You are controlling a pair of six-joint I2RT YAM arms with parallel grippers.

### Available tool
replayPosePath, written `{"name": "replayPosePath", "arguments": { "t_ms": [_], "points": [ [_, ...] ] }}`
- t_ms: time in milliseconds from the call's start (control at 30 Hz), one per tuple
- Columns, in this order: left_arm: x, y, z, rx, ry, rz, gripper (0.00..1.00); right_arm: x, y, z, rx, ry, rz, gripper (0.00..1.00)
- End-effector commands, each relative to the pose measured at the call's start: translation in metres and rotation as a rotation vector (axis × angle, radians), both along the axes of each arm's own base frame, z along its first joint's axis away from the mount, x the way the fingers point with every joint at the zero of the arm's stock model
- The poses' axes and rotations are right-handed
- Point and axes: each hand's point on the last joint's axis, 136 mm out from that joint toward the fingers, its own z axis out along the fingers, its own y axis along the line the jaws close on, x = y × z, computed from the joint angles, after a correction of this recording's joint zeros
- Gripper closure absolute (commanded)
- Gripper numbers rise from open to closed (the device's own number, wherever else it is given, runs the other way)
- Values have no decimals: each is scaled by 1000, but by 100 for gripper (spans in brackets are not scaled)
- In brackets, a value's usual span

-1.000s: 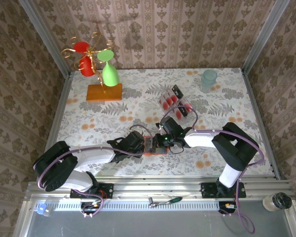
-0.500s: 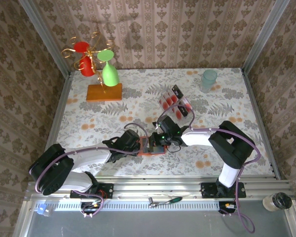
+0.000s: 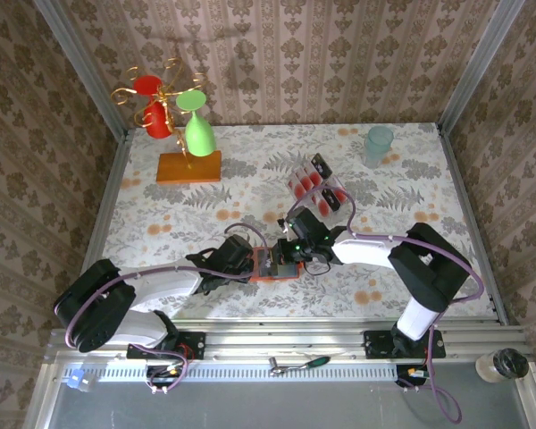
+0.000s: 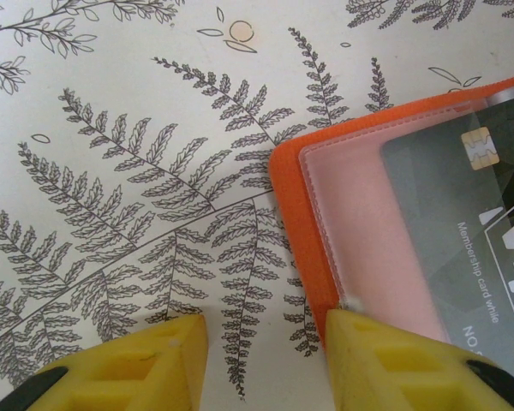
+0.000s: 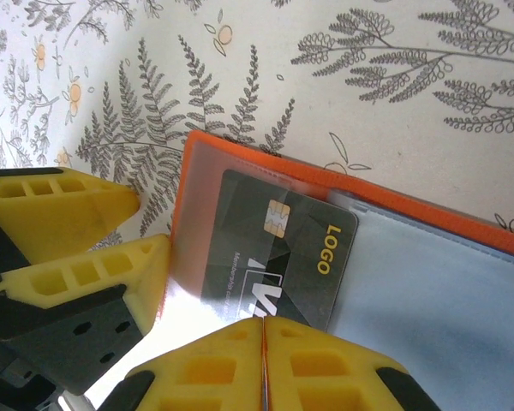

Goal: Put the credit cards into the card holder
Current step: Insert the credit card into the card slot.

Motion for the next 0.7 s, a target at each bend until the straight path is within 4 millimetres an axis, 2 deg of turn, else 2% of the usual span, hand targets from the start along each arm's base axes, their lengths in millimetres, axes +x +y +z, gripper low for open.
{"name": "replayPosePath", "arguments": {
  "t_ms": [0,367,567,667],
  "points": [
    [-5,8,-12,26,30,16,58,-10,-1,-17,-31,28,22,90],
    [-5,8,-14,20,33,17,58,-18,27,-28,-40,61,77,93],
    [-4,6,-11,11,31,15,58,-16,34,-25,-39,61,88,94],
    [-2,5,-6,7,22,19,58,-13,33,-16,-38,39,90,94]
  ]
}}
